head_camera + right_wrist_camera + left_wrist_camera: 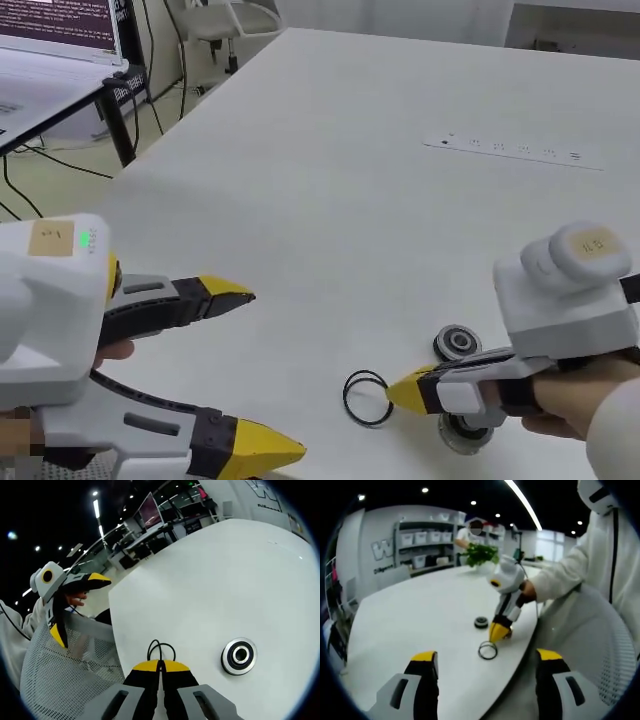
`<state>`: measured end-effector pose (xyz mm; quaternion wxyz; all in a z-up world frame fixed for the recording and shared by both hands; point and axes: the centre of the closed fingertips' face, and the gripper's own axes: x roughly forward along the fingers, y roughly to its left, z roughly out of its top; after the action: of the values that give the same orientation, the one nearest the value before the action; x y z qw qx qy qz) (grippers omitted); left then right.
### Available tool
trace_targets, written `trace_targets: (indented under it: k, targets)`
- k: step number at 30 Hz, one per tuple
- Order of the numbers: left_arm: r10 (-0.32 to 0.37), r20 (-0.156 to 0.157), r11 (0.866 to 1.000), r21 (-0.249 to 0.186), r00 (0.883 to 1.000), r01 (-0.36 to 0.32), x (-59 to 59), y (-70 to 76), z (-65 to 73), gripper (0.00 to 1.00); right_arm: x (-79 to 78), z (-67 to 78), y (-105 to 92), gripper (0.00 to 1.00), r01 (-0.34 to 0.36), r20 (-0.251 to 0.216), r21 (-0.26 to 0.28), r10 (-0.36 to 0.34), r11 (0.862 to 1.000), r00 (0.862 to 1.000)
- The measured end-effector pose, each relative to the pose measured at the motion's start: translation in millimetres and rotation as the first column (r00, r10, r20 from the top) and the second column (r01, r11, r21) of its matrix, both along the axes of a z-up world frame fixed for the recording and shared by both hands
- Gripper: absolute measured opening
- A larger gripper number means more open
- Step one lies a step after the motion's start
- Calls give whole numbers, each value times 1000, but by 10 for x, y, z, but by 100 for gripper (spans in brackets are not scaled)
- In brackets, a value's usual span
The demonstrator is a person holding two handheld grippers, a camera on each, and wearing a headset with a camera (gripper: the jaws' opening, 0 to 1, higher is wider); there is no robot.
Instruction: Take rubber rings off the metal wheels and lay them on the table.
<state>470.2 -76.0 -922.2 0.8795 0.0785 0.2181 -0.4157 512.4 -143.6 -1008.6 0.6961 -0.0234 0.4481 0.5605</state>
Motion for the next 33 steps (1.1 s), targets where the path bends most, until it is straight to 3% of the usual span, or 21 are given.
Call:
trace_targets:
  k: [15,33]
  targets:
    - [4,0,1000,4,1000,-4,3,10,-6,80,44,-37,-32,0,21,5,-26,-21,999,1000]
    - [9,4,1000,8,1000,-9,16,18,-7,80,-4,-103,-12,10,-46,68,-82,51,996,996]
